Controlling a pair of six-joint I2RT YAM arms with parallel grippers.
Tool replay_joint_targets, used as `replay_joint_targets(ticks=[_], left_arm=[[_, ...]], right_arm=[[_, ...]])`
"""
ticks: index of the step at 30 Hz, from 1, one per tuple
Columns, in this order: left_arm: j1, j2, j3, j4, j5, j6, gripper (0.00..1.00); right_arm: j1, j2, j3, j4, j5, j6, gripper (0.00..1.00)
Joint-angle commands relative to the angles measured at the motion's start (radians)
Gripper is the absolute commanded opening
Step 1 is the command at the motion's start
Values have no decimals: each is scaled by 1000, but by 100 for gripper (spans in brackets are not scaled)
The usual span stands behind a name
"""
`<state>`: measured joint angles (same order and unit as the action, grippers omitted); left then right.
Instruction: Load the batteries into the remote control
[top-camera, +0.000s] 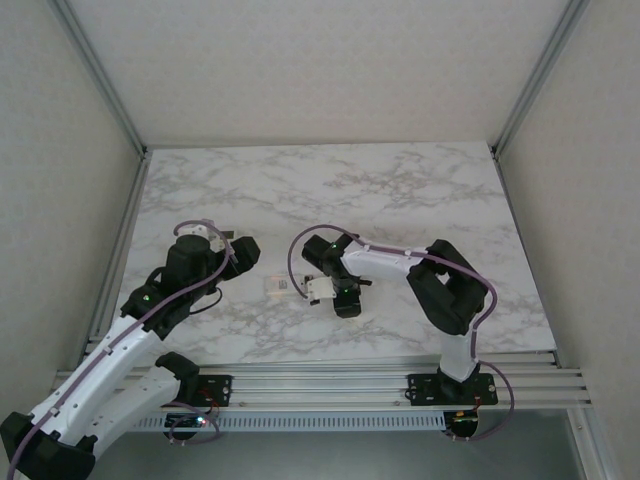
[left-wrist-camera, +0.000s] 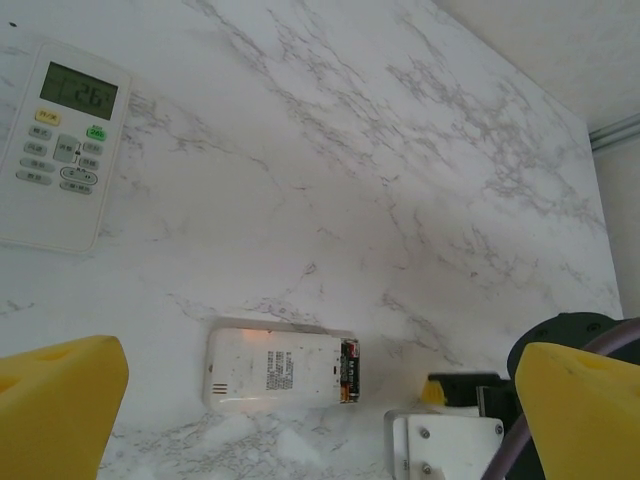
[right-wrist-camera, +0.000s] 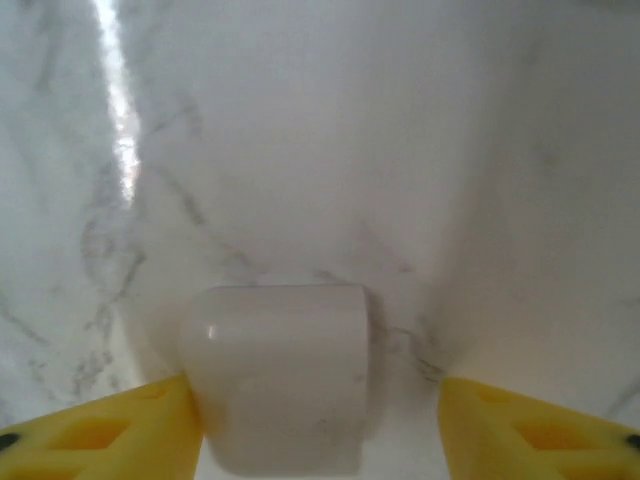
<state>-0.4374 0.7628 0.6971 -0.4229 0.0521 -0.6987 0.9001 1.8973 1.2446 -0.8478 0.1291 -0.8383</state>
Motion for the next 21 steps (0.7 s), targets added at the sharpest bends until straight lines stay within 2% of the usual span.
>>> replay_joint_targets(ticks=[1, 4, 6, 8, 9, 10, 12, 14, 18, 21], left_arm=[[1, -12, -13, -8, -28, 19, 100], [1, -12, -11, -10, -30, 26, 100], [0, -15, -18, -4, -34, 27, 100], [1, -15, -27, 10, -32, 28, 99], [2, -14, -28, 16, -31, 28, 100], [0, -11, -28, 20, -29, 29, 100], [2, -3, -28, 29, -21, 32, 99], [2, 8, -25, 36, -5, 43, 99], [2, 21, -18, 22, 5, 62, 100], [2, 12, -25, 11, -1, 60, 100]], right_arm=[[-15, -130, -43, 91, 9, 48, 69], [-17, -297, -124, 175, -61, 287, 68], [-18, -427, -217, 295, -58, 607, 70], [-22, -544, -329, 394, -29, 1018, 74], [-23, -600, -380, 406, 32, 1208, 76], [-26, -625, -399, 364, 79, 1400, 79], [-34, -612, -384, 249, 68, 1628, 77], [-32, -538, -329, 151, 57, 1684, 80], [-16, -385, -258, 160, 5, 1625, 90], [-15, -286, -211, 165, -9, 1575, 93]])
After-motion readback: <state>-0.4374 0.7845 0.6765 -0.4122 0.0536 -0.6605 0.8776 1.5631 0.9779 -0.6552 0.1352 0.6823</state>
